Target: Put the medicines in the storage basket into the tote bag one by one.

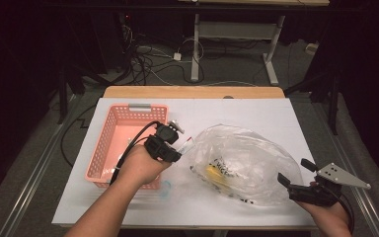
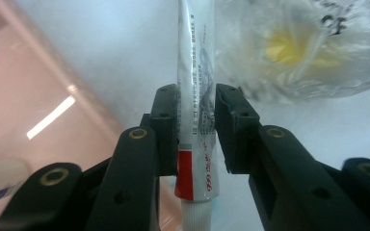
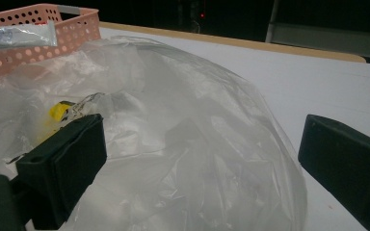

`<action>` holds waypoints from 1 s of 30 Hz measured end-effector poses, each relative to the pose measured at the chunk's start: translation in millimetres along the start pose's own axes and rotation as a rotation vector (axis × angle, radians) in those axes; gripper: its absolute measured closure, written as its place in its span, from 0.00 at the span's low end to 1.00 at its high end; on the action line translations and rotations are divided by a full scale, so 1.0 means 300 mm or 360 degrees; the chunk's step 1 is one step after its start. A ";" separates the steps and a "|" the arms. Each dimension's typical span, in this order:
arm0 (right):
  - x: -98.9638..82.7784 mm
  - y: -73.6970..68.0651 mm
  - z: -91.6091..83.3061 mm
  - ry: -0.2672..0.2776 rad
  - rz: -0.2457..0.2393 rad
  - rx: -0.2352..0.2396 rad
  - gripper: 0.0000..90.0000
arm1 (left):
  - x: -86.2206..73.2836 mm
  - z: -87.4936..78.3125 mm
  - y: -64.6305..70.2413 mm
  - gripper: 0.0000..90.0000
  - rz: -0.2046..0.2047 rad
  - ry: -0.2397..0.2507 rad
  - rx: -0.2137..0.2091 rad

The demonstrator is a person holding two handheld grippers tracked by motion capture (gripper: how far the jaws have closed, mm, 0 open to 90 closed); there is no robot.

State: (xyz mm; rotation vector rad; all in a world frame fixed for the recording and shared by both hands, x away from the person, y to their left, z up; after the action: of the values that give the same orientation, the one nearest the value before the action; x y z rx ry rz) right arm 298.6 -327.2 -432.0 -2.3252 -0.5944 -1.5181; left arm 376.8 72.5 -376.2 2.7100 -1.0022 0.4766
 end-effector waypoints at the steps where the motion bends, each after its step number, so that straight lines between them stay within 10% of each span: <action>1: 0.000 0.000 0.000 0.0000 0.0000 0.0001 0.04 | 0.000 0.003 0.006 0.78 0.0005 0.0013 -0.0009; 30: 0.000 0.007 0.001 0.0004 0.0005 0.0004 0.04 | 0.196 0.114 0.291 0.78 0.0466 0.0186 -0.0145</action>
State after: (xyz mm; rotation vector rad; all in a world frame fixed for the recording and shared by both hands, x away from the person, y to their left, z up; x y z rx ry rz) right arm 299.7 -328.8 -432.2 -2.3207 -0.5914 -1.5177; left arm 369.0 -37.8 -378.5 2.4346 -1.3587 0.6151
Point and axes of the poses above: each handheld gripper's, and its own axes: z roughly forward along the jaws, x roughly out of its top, y roughly to its right, the point moved 2 cm from there along z, roughly forward along the jaws, and after that the axes turned 2 degrees about -y, right-handed, at the moved point
